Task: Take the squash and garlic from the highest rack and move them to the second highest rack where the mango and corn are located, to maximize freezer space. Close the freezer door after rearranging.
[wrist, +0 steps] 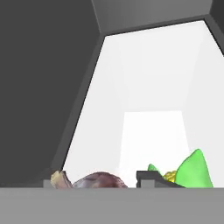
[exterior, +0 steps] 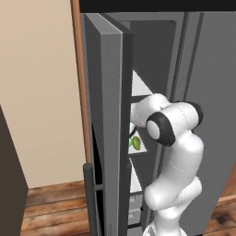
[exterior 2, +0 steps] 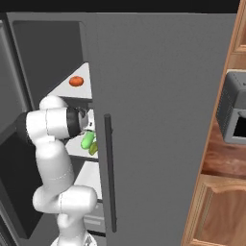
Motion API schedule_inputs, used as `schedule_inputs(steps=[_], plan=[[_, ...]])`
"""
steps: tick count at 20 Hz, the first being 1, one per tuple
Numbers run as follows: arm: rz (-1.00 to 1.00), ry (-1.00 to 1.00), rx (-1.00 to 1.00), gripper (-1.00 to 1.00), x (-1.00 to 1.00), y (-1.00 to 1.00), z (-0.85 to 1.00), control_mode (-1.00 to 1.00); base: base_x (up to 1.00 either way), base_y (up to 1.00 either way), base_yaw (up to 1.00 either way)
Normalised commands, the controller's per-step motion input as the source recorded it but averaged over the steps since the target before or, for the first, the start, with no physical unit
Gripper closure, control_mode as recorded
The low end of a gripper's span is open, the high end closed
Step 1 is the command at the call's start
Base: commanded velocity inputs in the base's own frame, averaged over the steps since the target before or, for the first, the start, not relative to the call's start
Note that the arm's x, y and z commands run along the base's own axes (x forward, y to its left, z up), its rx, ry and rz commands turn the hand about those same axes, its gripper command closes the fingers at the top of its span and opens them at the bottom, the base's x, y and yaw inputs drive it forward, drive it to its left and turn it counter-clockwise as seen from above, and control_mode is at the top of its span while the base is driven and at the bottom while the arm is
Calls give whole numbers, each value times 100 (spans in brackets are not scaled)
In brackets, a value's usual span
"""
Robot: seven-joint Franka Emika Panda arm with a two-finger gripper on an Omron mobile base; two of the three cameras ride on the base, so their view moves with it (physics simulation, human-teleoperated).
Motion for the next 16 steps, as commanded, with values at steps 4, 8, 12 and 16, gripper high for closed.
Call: schedule_inputs(steps=[4, 8, 12, 16], plan=[[-2, 0, -4, -100, 30, 14, -41, -100, 0, 0, 0], [-4, 0, -3, -100, 32, 0, -19, -100, 0, 0, 0], [0, -17, -1, -100, -12, 0, 24, -100, 0, 0, 0], [0, -29, 0, -100, -73, -2, 65, -100, 0, 0, 0]])
